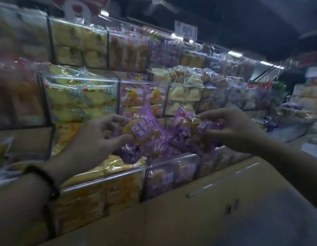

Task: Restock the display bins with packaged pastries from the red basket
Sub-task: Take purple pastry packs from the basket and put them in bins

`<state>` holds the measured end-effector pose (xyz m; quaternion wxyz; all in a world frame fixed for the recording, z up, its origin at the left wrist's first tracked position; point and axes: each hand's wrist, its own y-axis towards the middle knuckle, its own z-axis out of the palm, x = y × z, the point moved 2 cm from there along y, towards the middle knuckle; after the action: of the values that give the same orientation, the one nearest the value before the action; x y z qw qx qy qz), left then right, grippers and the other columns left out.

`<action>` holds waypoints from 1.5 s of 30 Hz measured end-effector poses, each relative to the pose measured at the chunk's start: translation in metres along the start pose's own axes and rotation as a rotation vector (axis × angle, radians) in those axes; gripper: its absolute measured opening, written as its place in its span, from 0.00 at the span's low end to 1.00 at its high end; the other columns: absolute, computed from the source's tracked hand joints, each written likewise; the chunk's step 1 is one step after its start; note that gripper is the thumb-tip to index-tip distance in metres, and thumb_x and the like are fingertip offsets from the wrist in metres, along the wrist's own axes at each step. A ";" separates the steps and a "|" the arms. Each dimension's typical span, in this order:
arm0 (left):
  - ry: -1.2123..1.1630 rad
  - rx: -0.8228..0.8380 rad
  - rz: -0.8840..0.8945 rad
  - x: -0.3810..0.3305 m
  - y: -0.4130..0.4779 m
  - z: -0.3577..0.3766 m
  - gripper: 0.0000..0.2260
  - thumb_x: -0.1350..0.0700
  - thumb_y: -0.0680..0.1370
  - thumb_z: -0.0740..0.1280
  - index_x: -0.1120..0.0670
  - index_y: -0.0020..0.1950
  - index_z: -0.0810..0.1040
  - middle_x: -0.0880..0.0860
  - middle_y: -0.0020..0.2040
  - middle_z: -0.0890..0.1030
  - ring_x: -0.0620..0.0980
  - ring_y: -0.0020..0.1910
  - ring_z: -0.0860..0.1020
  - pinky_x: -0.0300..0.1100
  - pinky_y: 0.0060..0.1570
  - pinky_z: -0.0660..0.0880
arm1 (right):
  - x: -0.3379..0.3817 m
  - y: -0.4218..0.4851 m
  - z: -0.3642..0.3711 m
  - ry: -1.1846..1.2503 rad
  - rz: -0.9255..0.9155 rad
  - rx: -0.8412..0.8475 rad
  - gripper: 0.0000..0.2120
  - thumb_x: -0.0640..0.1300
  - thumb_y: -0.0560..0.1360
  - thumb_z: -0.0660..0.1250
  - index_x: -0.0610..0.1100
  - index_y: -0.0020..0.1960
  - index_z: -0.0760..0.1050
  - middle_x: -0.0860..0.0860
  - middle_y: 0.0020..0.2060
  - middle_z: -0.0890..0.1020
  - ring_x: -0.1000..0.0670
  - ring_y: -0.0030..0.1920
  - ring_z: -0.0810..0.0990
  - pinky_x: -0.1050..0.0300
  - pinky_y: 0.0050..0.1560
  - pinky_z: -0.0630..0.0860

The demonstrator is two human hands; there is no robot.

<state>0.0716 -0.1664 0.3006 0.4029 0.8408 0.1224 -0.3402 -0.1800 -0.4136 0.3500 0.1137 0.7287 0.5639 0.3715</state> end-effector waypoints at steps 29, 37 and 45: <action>-0.213 -0.295 -0.048 0.064 0.038 0.035 0.09 0.52 0.73 0.78 0.45 0.52 0.84 0.48 0.41 0.88 0.44 0.39 0.87 0.37 0.29 0.81 | -0.042 0.115 0.109 -0.360 0.074 0.128 0.15 0.40 0.79 0.66 0.52 0.63 0.81 0.52 0.54 0.85 0.46 0.55 0.85 0.47 0.54 0.83; -0.303 -0.309 -0.008 0.049 0.032 0.031 0.14 0.50 0.68 0.78 0.46 0.54 0.87 0.49 0.43 0.88 0.46 0.42 0.87 0.37 0.34 0.82 | 0.053 0.104 0.103 -0.282 -0.309 0.267 0.31 0.56 0.73 0.79 0.57 0.73 0.74 0.55 0.65 0.81 0.63 0.53 0.76 0.59 0.55 0.74; -0.405 -0.296 -0.074 0.048 0.031 0.031 0.14 0.46 0.75 0.74 0.52 0.55 0.84 0.52 0.46 0.88 0.53 0.46 0.88 0.52 0.48 0.85 | 0.012 0.108 0.057 -0.315 -0.132 0.103 0.16 0.48 0.74 0.79 0.50 0.60 0.83 0.62 0.50 0.81 0.55 0.52 0.79 0.52 0.57 0.76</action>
<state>0.1075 -0.2132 0.2735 0.5251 0.6824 0.1184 -0.4944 -0.0610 -0.4246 0.3788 0.1872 0.7441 0.6041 0.2153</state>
